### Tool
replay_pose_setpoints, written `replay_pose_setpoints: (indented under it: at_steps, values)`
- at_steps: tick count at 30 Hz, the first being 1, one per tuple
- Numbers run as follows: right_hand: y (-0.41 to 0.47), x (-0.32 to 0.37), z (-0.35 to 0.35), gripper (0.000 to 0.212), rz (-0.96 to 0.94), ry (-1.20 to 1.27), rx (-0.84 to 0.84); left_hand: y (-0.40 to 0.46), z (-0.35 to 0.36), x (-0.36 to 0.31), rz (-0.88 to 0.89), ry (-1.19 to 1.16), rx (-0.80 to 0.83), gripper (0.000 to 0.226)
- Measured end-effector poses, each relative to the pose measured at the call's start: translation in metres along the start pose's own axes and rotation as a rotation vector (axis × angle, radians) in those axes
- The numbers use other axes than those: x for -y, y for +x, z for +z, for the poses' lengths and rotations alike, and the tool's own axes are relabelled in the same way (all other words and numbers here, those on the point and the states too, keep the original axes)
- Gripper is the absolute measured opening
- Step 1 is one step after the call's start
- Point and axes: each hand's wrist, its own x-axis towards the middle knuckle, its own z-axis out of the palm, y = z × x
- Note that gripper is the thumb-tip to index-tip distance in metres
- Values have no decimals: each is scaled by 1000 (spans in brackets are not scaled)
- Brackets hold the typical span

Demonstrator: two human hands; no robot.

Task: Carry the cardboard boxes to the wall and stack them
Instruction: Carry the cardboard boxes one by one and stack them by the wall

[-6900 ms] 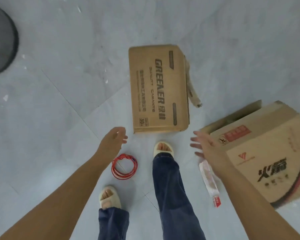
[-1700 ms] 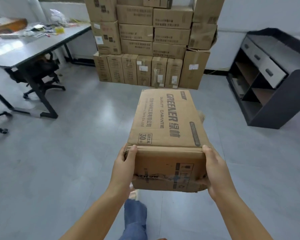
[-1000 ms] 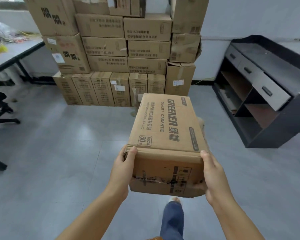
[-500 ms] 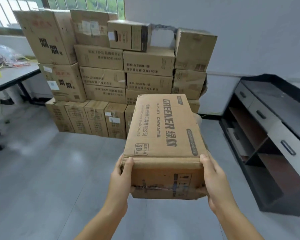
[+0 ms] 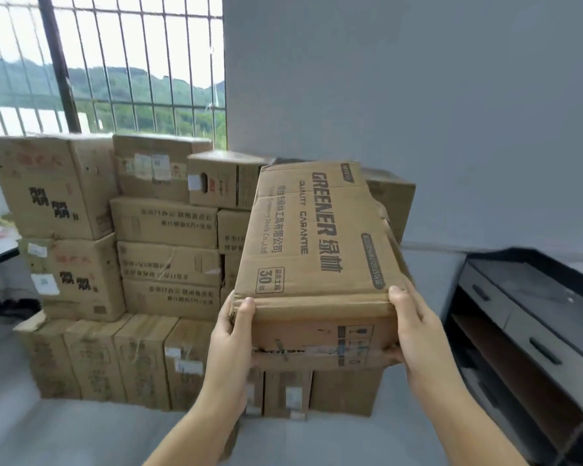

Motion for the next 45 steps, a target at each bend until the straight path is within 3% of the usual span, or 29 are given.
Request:
replay_pose_setpoints:
  at_steps: [4,13,22,25,28,37,40,45]
  values:
    - [86,27,36,33,-109,-11,-26,97,26,-28,98,-74,64,39]
    - [270,55,94,42,-309,-10,21,282,86,-53,231,-152,30,43]
    - [471,46,134,44,-350,44,47,469,156,-49,341,-137,-14,44]
    - [526,35,147,54,-367,22,85,520,170,-39,325,-152,-33,46]
    - [570,19,159,60,-345,18,96,561,177,-29,299,-133,-55,43]
    - [642,-43,190,49,-120,35,79,649,175,7,179,81,-28,33]
    - [661,-69,200,67,-50,-11,56,673,171,17,134,155,35,37]
    - [679,-92,212,54,-15,-101,47,709,165,45,71,271,95,47]
